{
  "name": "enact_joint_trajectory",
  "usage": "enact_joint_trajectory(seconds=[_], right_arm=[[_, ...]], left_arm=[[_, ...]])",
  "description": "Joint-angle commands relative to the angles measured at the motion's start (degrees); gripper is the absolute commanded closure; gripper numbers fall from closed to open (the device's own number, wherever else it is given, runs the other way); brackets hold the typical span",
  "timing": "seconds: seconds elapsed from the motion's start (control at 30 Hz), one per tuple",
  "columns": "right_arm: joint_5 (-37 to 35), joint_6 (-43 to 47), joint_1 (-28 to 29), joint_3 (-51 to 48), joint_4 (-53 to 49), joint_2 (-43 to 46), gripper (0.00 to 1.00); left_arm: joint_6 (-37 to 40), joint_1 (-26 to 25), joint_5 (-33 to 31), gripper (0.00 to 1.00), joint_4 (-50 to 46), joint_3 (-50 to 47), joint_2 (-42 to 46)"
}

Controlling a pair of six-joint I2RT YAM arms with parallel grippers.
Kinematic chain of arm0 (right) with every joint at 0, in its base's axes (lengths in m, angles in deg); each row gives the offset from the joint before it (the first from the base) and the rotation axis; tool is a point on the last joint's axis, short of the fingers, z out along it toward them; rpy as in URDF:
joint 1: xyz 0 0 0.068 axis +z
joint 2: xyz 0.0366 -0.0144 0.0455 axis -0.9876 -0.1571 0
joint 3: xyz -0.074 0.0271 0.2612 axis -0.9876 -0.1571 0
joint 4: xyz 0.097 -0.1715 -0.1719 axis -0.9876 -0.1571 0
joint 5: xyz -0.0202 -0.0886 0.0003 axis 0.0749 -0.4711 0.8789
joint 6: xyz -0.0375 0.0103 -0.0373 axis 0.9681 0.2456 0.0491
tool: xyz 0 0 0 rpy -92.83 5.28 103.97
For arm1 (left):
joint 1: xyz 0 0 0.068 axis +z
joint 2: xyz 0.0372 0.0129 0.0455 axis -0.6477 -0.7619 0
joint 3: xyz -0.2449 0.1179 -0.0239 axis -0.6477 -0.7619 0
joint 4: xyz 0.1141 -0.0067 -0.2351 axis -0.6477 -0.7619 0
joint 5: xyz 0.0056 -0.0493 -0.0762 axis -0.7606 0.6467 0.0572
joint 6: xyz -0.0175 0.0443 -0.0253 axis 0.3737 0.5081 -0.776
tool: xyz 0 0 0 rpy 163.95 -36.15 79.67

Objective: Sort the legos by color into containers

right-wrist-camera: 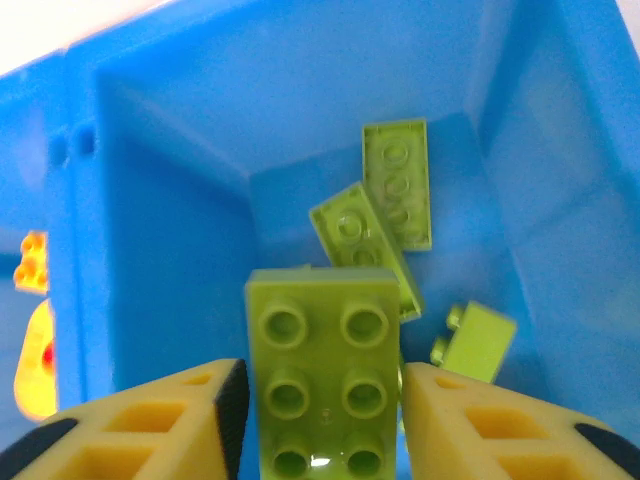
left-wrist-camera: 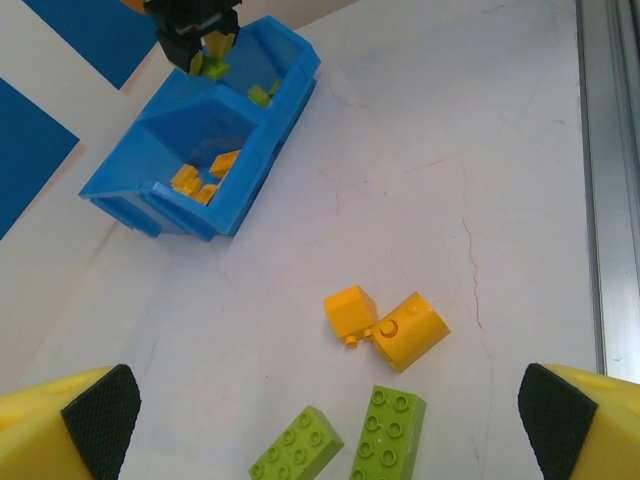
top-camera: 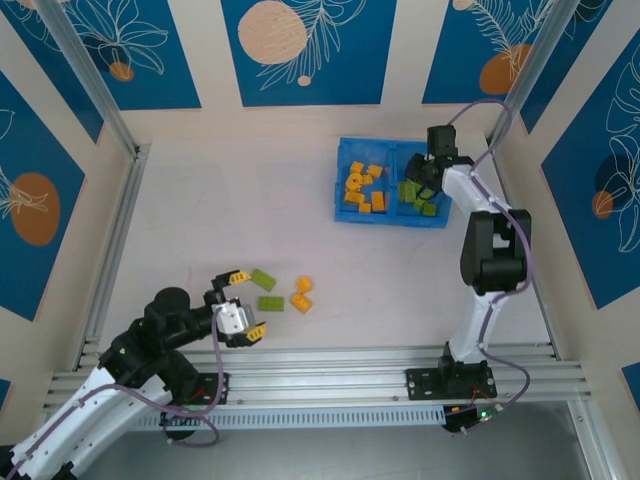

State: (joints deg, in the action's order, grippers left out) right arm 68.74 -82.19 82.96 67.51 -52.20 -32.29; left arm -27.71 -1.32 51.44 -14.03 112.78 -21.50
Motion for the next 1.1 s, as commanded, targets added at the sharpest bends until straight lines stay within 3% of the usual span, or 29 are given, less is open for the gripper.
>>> enact_joint_trajectory(seconds=[0.0, 0.17, 0.33, 0.43, 0.53, 0.63, 0.83, 1.07], right_arm=[[-1.09, -1.43, -0.59, 8.36, -6.98, -2.77, 0.43], [-0.42, -1.60, 0.38, 9.15, -8.55, 0.57, 0.38], [8.24, -5.07, 2.80, -4.16, -4.43, 14.21, 0.38], [16.43, -6.10, 6.13, -14.68, -0.74, 24.81, 0.37], [22.04, -5.76, 10.78, -21.79, -1.89, 33.42, 0.35], [25.49, -5.60, 14.57, -27.79, -4.70, 40.32, 0.34], [29.91, -8.27, 15.37, -40.44, -9.97, 54.51, 0.29], [32.43, -17.25, 20.19, -54.17, -9.36, 68.10, 0.23]], left_arm=[[-2.65, 0.77, 0.45, 0.00, 2.51, -0.85, 0.41], [-4.99, 1.13, -0.85, 0.00, 2.44, -0.63, 0.22], [-11.08, 1.61, 3.82, 0.00, 1.37, 2.45, -4.16], [-20.03, 1.47, 6.74, 0.00, 2.29, 7.43, -13.75], [-35.60, 1.05, 1.14, 0.00, 3.61, 12.89, -25.71], [-43.04, 0.12, -4.31, 0.00, -0.17, 19.39, -37.37], [-42.30, -1.37, -6.20, 0.00, -1.17, 25.23, -52.94], [-41.73, -2.35, -6.82, 0.07, -1.33, 32.07, -68.71]])
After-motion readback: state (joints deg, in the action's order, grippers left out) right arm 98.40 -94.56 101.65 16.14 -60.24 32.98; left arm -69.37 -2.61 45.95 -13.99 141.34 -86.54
